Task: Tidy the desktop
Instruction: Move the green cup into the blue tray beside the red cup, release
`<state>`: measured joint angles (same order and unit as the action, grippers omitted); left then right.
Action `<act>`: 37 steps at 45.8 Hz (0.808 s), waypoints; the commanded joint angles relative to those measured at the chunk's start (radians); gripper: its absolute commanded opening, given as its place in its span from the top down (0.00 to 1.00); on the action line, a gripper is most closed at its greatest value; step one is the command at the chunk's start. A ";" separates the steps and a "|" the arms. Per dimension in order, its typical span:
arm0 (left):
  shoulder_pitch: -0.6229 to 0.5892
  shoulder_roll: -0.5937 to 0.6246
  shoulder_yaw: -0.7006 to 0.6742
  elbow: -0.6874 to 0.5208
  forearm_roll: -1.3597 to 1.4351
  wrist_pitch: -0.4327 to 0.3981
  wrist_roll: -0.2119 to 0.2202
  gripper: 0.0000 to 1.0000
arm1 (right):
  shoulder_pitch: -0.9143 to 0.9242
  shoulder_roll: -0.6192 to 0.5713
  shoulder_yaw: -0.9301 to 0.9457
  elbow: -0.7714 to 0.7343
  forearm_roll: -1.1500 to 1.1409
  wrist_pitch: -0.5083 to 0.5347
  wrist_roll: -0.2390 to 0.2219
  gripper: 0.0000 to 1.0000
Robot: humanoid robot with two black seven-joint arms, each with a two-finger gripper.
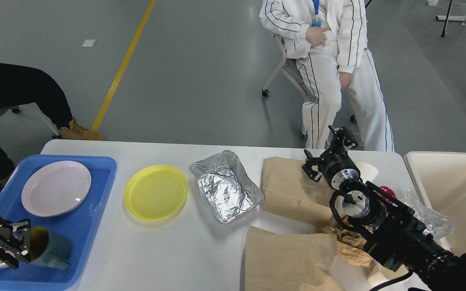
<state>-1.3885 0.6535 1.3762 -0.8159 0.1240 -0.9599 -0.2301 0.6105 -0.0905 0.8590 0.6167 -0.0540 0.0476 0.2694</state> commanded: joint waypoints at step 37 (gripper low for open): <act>-0.486 -0.170 0.193 0.000 -0.001 0.000 0.000 0.07 | 0.000 0.000 0.000 0.000 0.000 0.000 0.001 0.00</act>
<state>-1.7795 0.5559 1.5095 -0.8177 0.1241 -0.9599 -0.2290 0.6105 -0.0905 0.8590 0.6167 -0.0542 0.0476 0.2700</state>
